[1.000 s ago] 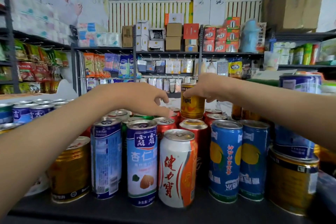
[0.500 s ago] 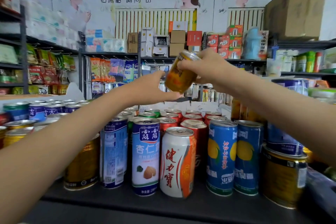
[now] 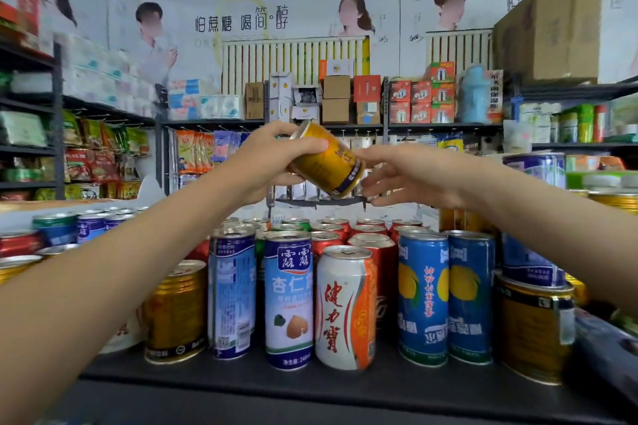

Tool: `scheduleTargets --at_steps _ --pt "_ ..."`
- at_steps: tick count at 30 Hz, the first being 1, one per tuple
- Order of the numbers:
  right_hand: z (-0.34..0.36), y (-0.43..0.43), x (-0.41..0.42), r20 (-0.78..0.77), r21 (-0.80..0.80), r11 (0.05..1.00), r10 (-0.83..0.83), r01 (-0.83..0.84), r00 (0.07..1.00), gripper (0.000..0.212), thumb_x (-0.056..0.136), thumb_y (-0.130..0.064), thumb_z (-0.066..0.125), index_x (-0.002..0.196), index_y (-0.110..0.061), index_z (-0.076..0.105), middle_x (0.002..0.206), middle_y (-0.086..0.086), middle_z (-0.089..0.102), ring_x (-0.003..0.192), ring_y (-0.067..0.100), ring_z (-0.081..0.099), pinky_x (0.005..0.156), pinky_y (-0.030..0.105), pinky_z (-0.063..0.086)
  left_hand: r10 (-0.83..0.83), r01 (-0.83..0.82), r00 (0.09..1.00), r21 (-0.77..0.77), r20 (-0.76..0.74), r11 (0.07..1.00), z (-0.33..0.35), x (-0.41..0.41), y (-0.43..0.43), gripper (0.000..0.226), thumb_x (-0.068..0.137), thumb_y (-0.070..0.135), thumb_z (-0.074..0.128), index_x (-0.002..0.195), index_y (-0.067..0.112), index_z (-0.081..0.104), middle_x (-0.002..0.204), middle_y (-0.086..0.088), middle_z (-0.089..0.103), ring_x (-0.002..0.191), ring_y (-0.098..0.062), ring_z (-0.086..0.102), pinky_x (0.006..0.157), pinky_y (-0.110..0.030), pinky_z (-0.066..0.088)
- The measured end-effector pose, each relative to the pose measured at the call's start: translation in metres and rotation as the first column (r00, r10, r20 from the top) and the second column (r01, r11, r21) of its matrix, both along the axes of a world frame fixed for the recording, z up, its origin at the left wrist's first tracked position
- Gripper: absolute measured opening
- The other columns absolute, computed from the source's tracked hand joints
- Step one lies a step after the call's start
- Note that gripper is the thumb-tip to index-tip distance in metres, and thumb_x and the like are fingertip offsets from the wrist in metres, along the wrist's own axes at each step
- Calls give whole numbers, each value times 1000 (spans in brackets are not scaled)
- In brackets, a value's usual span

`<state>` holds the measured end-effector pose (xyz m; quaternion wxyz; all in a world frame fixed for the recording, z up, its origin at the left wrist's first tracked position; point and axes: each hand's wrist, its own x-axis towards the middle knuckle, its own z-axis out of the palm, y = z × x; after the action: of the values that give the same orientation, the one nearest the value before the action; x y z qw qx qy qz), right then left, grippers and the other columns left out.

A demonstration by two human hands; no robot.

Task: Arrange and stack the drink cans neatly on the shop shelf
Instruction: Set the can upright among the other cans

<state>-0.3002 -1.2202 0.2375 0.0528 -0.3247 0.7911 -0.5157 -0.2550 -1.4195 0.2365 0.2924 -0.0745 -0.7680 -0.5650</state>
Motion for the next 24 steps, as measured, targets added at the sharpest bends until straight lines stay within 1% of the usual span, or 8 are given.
scheduleTargets --at_steps 2,5,7,9,13,17,20,24 --pt "-3 3 -3 -85 88 994 -54 61 995 49 92 -40 56 130 -10 49 119 16 58 105 23 61 89 31 52 98 -95 995 -80 32 992 3 -7 -3 38 76 29 76 109 27 57 117 -5 56 102 -21 59 75 -31 57" --pt "-9 8 -7 -227 317 939 -63 135 972 43 94 -36 54 128 -9 52 120 9 58 106 18 59 93 30 49 224 -199 972 -278 64 940 4 -18 -5 52 75 29 76 122 23 55 117 -5 54 100 -22 56 76 -32 55" --pt "-12 8 -10 -305 450 875 -39 180 952 41 94 -36 54 126 -11 55 121 5 59 107 17 58 95 31 49 267 -218 959 -365 91 905 1 -28 -4 62 75 30 76 130 20 50 115 -5 53 99 -23 56 74 -31 54" --pt "-13 6 -14 -356 529 821 -15 214 934 41 92 -38 56 125 -12 56 121 4 60 107 18 59 95 33 49 285 -212 952 -434 110 876 -2 -39 -3 64 75 30 76 132 18 49 112 -4 52 97 -23 57 73 -31 55" --pt "-16 1 -18 -383 630 740 32 236 923 42 89 -43 59 121 -15 60 114 -1 62 102 15 59 90 29 49 326 -219 939 -535 112 816 -4 -56 -1 65 75 32 76 132 19 47 116 -3 48 94 -23 58 76 -37 57" --pt "-18 -5 -24 -399 721 642 75 262 914 49 85 -50 60 119 -15 59 114 -5 56 104 14 52 93 31 40 292 -164 945 -557 148 814 0 -65 3 60 78 29 74 130 17 48 112 -3 49 94 -22 56 71 -32 54" --pt "-16 -7 -24 -388 733 632 84 252 918 50 86 -45 61 123 -13 55 114 -3 51 103 14 47 86 28 38 268 -131 947 -548 177 826 2 -69 7 56 77 27 76 126 13 53 103 -1 52 103 -23 57 83 -36 55" --pt "-14 -7 -24 -352 742 631 80 226 932 54 87 -42 62 131 -11 50 122 -1 48 106 14 45 87 27 36 254 -95 945 -569 207 817 5 -71 12 45 77 28 75 115 12 58 104 -1 53 106 -26 59 88 -42 54"
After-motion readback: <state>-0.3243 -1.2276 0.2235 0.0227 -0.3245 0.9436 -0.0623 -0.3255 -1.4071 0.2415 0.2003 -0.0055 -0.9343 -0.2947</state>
